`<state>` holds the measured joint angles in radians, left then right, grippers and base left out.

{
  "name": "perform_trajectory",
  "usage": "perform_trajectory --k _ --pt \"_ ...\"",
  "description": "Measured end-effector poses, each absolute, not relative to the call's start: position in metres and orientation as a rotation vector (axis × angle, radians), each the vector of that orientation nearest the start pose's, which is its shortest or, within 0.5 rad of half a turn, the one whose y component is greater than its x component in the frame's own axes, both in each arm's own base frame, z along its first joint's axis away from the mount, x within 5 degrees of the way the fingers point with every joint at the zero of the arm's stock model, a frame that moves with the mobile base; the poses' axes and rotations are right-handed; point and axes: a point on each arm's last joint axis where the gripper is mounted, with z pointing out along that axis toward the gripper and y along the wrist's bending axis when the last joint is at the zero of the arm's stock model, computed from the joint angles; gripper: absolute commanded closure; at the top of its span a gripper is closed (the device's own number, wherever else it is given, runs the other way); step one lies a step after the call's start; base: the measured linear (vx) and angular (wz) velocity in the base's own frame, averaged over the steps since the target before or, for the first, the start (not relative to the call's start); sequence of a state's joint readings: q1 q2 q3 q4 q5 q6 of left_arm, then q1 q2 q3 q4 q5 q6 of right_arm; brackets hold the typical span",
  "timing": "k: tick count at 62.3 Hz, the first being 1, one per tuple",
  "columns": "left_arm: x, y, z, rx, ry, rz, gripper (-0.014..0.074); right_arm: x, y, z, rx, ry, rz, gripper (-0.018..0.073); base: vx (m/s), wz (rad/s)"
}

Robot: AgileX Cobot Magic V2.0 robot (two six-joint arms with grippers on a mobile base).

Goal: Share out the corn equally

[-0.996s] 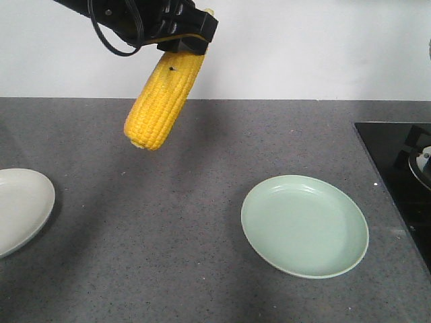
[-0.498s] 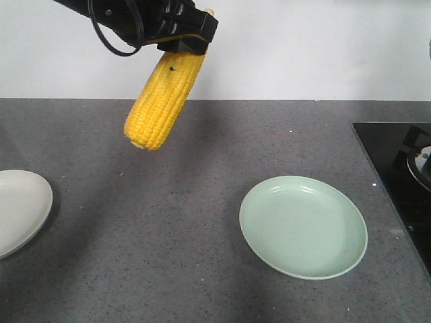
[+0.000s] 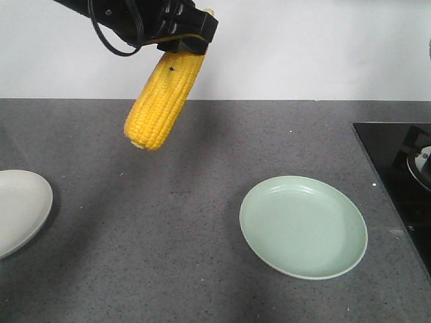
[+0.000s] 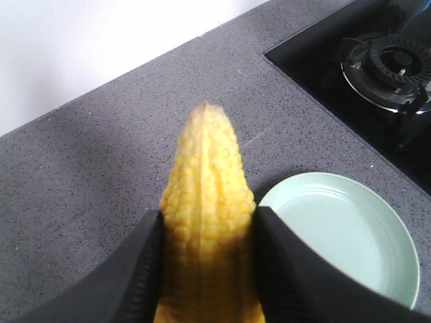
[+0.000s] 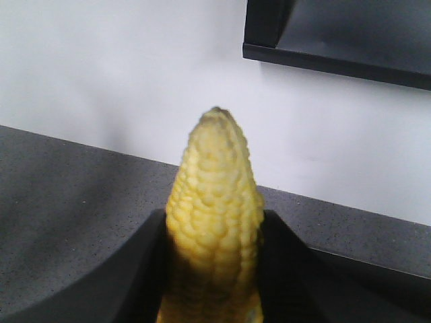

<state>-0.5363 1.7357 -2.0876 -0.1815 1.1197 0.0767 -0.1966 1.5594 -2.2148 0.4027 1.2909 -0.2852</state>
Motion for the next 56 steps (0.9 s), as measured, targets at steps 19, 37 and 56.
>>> perform_trajectory --k 19,37,56 --pt "0.3124 -0.2029 0.4656 0.686 2.171 -0.471 0.0603 0.2795 -0.0207 0.5492 -0.201 2.049 0.18 0.0564 0.0 0.0" --pt "0.3124 -0.2029 0.4656 0.686 2.171 -0.471 0.0603 0.2795 -0.0207 0.5492 -0.201 2.049 0.18 0.0564 0.0 0.0" --pt "0.3124 -0.2029 0.4656 0.686 2.171 -0.471 0.0603 0.2795 -0.0207 0.5492 -0.201 2.049 0.18 0.0564 0.0 0.0"
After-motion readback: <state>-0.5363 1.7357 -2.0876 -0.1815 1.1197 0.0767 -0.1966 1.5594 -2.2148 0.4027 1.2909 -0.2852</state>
